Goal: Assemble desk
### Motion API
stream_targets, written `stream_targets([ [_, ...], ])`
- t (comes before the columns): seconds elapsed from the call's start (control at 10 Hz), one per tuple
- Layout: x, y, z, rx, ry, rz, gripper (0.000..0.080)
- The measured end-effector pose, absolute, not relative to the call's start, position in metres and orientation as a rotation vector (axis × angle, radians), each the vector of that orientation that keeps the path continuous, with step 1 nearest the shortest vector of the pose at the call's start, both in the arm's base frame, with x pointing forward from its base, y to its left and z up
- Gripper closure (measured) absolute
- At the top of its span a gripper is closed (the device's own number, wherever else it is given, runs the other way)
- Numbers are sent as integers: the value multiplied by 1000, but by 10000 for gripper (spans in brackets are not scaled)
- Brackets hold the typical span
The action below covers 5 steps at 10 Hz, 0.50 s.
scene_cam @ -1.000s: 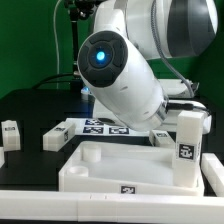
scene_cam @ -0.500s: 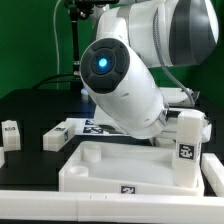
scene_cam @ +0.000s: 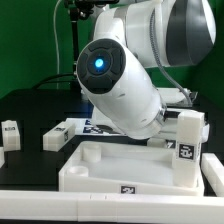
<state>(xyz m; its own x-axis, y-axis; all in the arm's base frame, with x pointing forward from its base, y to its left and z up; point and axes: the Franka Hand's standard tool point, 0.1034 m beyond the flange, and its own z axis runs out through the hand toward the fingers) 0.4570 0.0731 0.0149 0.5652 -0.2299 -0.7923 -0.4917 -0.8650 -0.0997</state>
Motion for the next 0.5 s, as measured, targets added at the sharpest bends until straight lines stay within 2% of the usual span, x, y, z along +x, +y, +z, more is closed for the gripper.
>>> stream_targets([
  [0.5,460,56,20,-2492,619,1176,512],
])
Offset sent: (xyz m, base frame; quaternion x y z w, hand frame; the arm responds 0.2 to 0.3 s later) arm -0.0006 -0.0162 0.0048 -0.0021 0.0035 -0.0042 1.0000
